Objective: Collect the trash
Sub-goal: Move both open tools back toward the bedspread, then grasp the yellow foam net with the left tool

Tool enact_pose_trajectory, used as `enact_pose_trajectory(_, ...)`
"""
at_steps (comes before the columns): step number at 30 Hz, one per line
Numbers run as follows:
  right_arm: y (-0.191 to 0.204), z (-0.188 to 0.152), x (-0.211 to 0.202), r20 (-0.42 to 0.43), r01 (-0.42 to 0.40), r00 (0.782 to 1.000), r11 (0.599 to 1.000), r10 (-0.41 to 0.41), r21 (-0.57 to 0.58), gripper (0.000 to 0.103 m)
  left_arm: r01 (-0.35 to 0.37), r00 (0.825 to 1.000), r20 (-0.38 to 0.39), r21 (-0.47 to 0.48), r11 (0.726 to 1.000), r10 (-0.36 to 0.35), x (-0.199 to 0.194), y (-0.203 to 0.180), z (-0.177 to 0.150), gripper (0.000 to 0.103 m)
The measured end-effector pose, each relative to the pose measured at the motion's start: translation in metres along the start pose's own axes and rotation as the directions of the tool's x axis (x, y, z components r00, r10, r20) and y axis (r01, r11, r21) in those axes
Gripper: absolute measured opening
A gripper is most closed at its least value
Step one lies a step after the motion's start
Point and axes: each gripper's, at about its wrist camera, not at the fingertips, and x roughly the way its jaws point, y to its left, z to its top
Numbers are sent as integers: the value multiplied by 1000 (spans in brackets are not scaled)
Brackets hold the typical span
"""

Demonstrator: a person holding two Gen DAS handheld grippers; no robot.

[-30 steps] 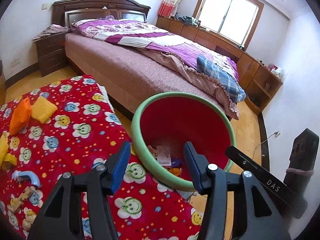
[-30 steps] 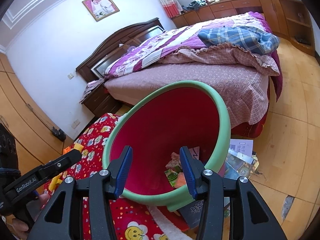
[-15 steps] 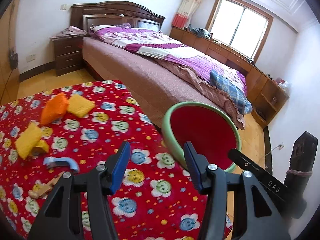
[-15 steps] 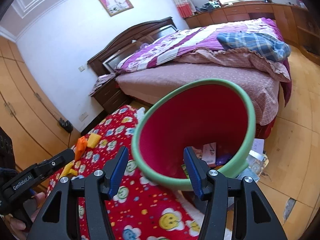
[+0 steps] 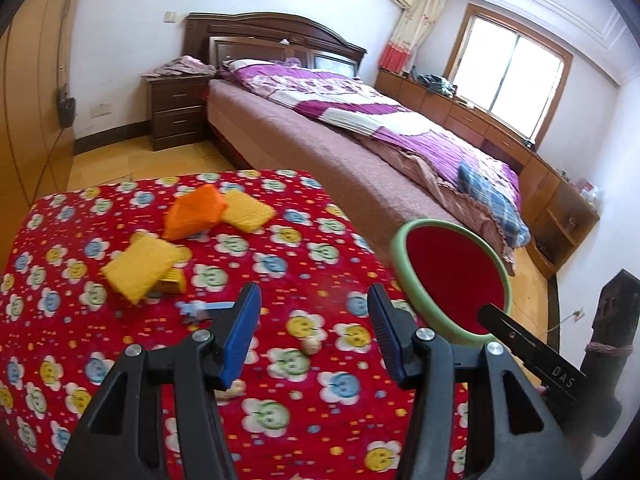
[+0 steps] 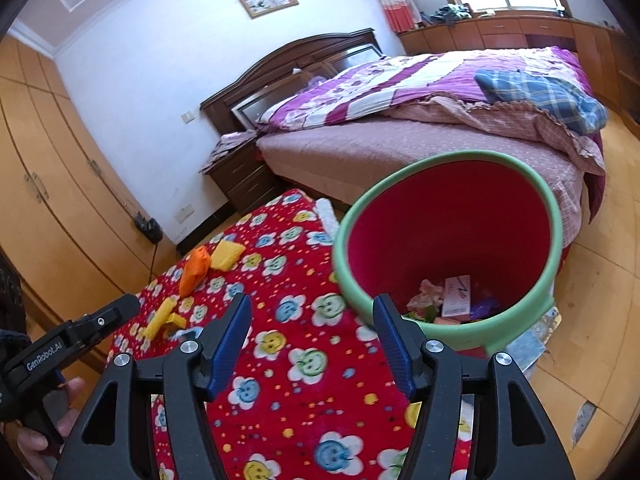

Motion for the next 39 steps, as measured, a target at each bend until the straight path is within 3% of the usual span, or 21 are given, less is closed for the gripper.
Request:
enact_pose_trajectory(6,11,-4,17,-20,-15,1000,1000,14,-17,69,-58,998,9,-31,998,58,-2,34,5,55)
enact_pose_trajectory(23,24,-13,47,-56,-4,998,1000,3,-25,70,-210,978,-31,-96,973,208,18,121,18,55)
enact_pose_trajectory(29,27,-15,55,-71,-6,997,999,4,-34,70,-243,969,-77,-107,964,235,43,141,26,56)
enact_pose_trajectory(39,24,-17,65,-93,-3,996,999,0,-33,70,-315,939,-193,-155,937,284,98,167,27,65)
